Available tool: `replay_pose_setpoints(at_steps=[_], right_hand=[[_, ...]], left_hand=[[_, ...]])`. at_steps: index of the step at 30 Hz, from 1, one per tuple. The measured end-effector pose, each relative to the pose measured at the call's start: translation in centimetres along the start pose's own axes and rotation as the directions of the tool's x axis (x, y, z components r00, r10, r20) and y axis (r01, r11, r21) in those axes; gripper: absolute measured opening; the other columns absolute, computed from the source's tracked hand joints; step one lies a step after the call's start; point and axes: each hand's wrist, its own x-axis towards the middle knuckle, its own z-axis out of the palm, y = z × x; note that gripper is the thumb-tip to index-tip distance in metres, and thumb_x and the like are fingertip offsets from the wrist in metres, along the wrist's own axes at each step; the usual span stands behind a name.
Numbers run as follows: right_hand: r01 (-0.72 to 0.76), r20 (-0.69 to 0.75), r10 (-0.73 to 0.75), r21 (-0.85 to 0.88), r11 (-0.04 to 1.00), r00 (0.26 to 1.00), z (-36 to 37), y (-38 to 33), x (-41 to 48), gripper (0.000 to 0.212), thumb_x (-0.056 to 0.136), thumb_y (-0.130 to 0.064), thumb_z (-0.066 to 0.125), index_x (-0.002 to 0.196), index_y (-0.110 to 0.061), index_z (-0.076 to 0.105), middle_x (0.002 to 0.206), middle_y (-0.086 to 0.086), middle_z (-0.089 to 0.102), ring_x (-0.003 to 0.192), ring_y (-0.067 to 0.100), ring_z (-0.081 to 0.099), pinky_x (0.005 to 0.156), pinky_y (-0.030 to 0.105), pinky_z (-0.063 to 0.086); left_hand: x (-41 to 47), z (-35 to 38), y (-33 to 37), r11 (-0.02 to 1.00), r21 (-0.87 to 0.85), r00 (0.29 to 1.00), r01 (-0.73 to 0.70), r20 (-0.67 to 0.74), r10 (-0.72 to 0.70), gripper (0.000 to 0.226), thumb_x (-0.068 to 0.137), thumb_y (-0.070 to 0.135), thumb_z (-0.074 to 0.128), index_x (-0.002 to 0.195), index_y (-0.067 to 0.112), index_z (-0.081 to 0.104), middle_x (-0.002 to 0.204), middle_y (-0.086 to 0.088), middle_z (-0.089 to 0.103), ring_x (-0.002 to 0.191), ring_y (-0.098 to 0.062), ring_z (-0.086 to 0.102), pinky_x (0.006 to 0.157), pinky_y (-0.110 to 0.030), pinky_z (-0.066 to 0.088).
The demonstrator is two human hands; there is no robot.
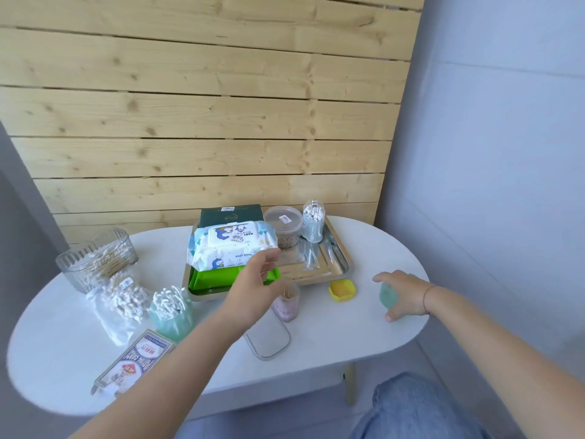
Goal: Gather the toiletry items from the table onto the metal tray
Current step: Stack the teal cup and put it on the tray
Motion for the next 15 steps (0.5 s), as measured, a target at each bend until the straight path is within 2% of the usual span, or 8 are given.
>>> replay_pose_setpoints(at_steps=[3, 6, 9, 12, 15], right_hand=[[-0.008, -0.08, 0.007, -0.004, 1.0, 0.997, 0.4, -0.6, -0.4, 0.064, 0.073, -0.024, 0.071, 0.129, -0.025, 0.04, 0.126, 0.005, 0.041, 0.111, 0.027, 0.048, 0.089, 0.036, 0.047], [0.059, -0.23, -0.017, 0.177, 0.982, 0.973, -0.7, -2.6, -1.3, 0.052, 0.072, -0.03, 0.071, 0.113, -0.022, 0.04, 0.111, 0.004, 0.045, 0.093, 0.026, 0.053, 0.08, 0.036, 0.047], [0.308, -0.402, -0.16, 0.339, 0.889, 0.902, -2.7, -7.4, -3.0, 0.051, 0.073, -0.039, 0.072, 0.117, -0.029, 0.047, 0.107, -0.003, 0.051, 0.095, 0.018, 0.054, 0.077, 0.03, 0.043], [0.541, -0.51, -0.313, 0.394, 0.743, 0.801, -4.1, -14.1, -4.7, 0.04, 0.073, -0.041, 0.074, 0.108, -0.031, 0.057, 0.086, -0.018, 0.05, 0.073, -0.001, 0.046, 0.064, 0.019, 0.035], [0.659, -0.553, -0.395, 0.433, 0.616, 0.733, -4.3, -20.7, -5.4, 0.039, 0.071, -0.04, 0.075, 0.1, -0.026, 0.054, 0.095, -0.018, 0.051, 0.082, 0.0, 0.047, 0.069, 0.02, 0.037]], left_hand=[[-1.5, -0.7, -0.6, 0.999, -0.032, 0.999, 0.027, -0.04, -0.029, 0.055, 0.08, -0.008, 0.055, 0.13, 0.013, 0.048, 0.127, 0.0, 0.054, 0.121, -0.013, 0.048, 0.099, -0.022, 0.036], [-2.8, -1.3, -1.2, 0.999, -0.023, 0.997, 0.035, -0.071, -0.037, 0.056, 0.079, -0.016, 0.046, 0.129, 0.01, 0.049, 0.127, -0.001, 0.054, 0.119, -0.012, 0.049, 0.097, -0.019, 0.035], [-4.2, -2.3, -1.3, 0.999, -0.013, 0.992, 0.033, -0.121, -0.034, 0.052, 0.079, -0.014, 0.045, 0.123, 0.013, 0.055, 0.12, 0.001, 0.058, 0.114, -0.01, 0.054, 0.094, -0.019, 0.039], [-5.4, -5.1, -1.3, 0.999, -0.024, 0.96, -0.027, -0.279, 0.019, 0.046, 0.078, -0.011, 0.046, 0.103, 0.021, 0.064, 0.105, 0.004, 0.068, 0.101, -0.006, 0.063, 0.081, -0.012, 0.046], [-6.4, -9.0, -1.5, 0.996, -0.059, 0.898, -0.072, -0.439, 0.039, 0.044, 0.077, -0.011, 0.047, 0.091, 0.027, 0.064, 0.096, 0.005, 0.068, 0.087, -0.004, 0.064, 0.073, -0.012, 0.049]])
